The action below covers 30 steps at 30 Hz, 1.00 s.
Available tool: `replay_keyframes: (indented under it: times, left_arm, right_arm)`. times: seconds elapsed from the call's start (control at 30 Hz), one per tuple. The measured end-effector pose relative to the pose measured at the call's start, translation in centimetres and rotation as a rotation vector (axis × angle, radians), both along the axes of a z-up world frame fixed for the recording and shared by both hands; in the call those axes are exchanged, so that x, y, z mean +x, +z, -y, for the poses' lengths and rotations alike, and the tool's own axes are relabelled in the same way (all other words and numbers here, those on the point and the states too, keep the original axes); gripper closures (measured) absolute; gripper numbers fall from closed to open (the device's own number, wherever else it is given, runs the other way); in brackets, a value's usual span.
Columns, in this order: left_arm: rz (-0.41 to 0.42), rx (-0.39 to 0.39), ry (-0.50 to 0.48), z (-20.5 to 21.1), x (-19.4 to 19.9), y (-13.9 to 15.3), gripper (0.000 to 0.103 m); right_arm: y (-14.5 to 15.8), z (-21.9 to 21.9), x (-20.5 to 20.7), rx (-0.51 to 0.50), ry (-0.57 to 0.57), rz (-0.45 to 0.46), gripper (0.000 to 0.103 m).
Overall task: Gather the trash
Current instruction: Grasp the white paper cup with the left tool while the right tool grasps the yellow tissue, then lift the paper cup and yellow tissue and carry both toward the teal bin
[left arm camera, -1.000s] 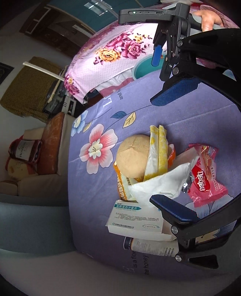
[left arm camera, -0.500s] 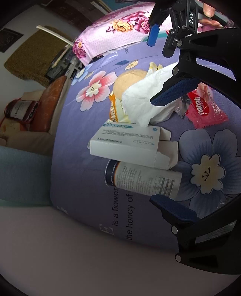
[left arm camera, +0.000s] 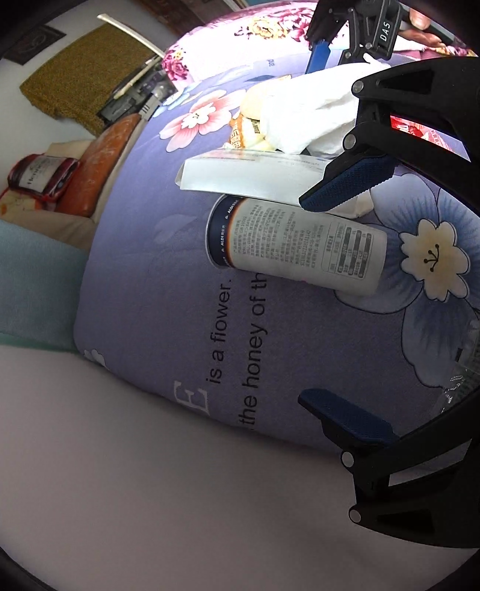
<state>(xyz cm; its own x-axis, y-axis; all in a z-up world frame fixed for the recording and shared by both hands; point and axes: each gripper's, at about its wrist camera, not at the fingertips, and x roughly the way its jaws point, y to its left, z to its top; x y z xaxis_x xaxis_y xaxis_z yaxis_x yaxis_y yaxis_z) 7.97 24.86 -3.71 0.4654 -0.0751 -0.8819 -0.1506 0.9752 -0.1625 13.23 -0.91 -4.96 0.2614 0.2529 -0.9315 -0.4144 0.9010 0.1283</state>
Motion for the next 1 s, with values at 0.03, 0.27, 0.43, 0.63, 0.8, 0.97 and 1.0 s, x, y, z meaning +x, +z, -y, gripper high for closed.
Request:
replay_keyframes:
  times: [0.03,0.27,0.43,0.63,0.8,0.97,1.0]
  left_arm:
    - [-0.005,0.004,-0.009,0.2,0.1,-0.2,0.007]
    - [-0.045,0.018,-0.049,1.5,2.1,-2.1,0.007]
    - [-0.057,0.018,-0.041,1.3,2.6,-3.0,0.009]
    - [-0.029,0.065,-0.042,1.5,2.5,-2.4,0.054]
    - [-0.026,0.051,-0.05,1.3,1.6,-2.5,0.054]
    - [-0.027,0.069,-0.063,1.9,1.9,-2.5,0.053]
    - [-0.026,0.073,-0.063,2.0,1.9,-2.5,0.053]
  right_arm:
    - [-0.1,-0.1,0.1,0.004,-0.001,-0.003,0.053]
    - [-1.0,-0.5,0.7,0.038,-0.01,-0.033,0.058]
    - [-1.2,-0.2,0.9,0.096,-0.029,-0.07,0.06]
    - [-1.0,0.5,0.8,0.149,-0.033,-0.118,0.06]
    - [-0.1,0.9,1.0,0.177,-0.03,-0.113,0.06]
    - [0.1,0.6,1.0,0.146,-0.02,-0.091,0.06]
    - [-0.2,0.5,1.1,0.139,-0.018,-0.089,0.06]
